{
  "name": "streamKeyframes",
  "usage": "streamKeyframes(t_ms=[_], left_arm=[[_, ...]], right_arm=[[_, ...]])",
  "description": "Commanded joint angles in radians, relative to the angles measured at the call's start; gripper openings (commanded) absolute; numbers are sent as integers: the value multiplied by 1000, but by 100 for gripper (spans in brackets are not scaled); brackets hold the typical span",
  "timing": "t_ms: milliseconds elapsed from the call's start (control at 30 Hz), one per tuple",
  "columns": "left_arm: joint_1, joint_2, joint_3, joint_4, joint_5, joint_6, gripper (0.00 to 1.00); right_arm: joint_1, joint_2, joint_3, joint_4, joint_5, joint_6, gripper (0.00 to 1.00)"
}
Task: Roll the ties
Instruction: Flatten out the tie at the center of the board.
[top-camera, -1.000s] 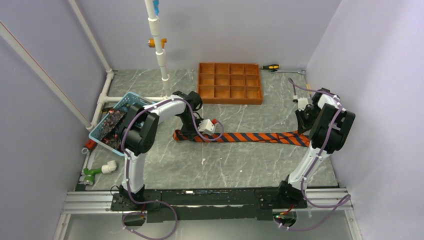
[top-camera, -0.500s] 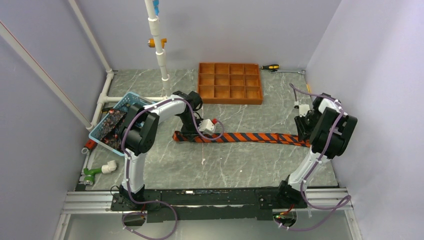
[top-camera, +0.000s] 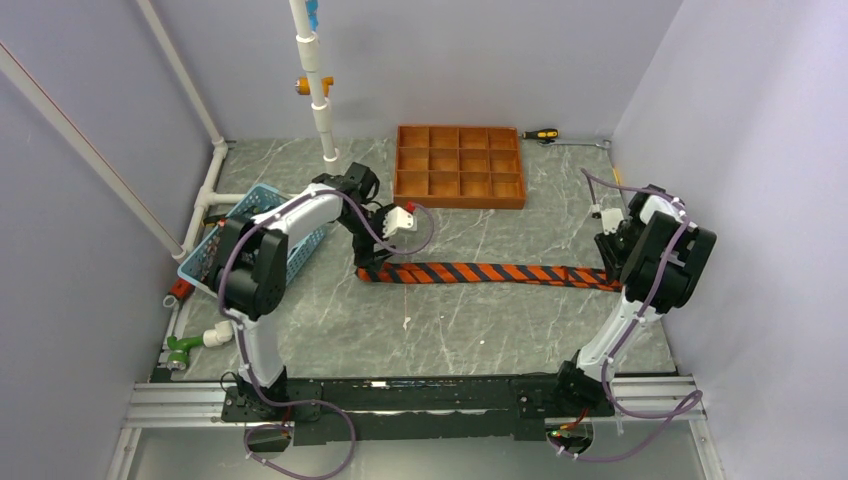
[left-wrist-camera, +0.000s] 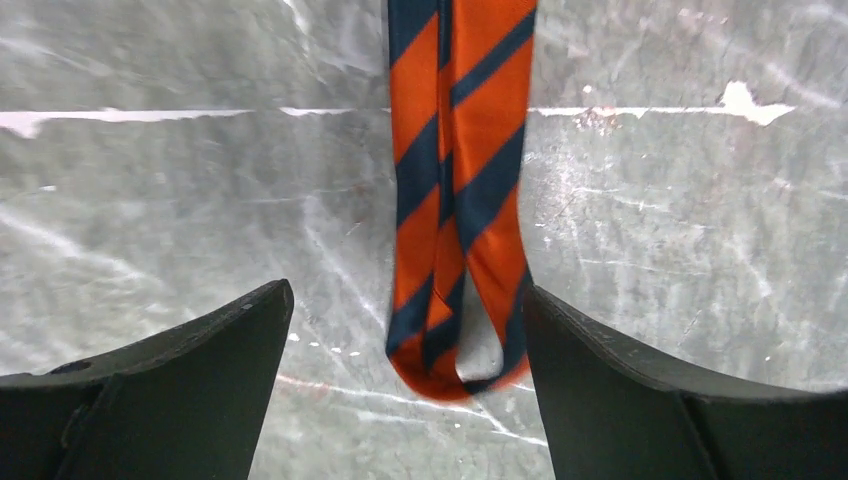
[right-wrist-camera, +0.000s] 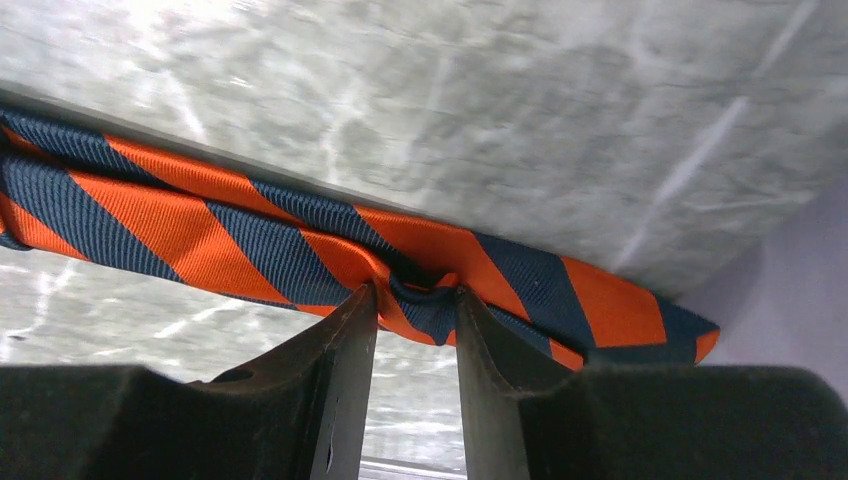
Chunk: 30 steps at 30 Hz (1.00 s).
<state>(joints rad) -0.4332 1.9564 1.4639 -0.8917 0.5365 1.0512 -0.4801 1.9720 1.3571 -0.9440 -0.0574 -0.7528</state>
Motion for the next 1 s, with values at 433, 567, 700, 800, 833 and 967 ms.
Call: streamKeyframes(t_ms=[433, 567, 700, 800, 833, 967], left_arm=[[17, -318, -253, 341, 115, -203, 92], [-52, -263, -212, 305, 55, 7, 99], [-130, -132, -94, 190, -10, 110, 99], [-151, -34, -1, 123, -33, 129, 100], [-153, -9, 32, 100, -34, 140, 99], [-178, 75, 91, 12, -68, 197, 99]], right_arm=[[-77, -114, 83, 3, -63, -210, 68], [-62, -211, 77, -71, -182, -214, 85], [-24, -276, 97, -95, -265, -172, 96], [-5, -304, 117, -98, -310, -139, 98], [0, -308, 124, -107, -325, -135, 98], [23, -313, 137, -138, -363, -120, 97]])
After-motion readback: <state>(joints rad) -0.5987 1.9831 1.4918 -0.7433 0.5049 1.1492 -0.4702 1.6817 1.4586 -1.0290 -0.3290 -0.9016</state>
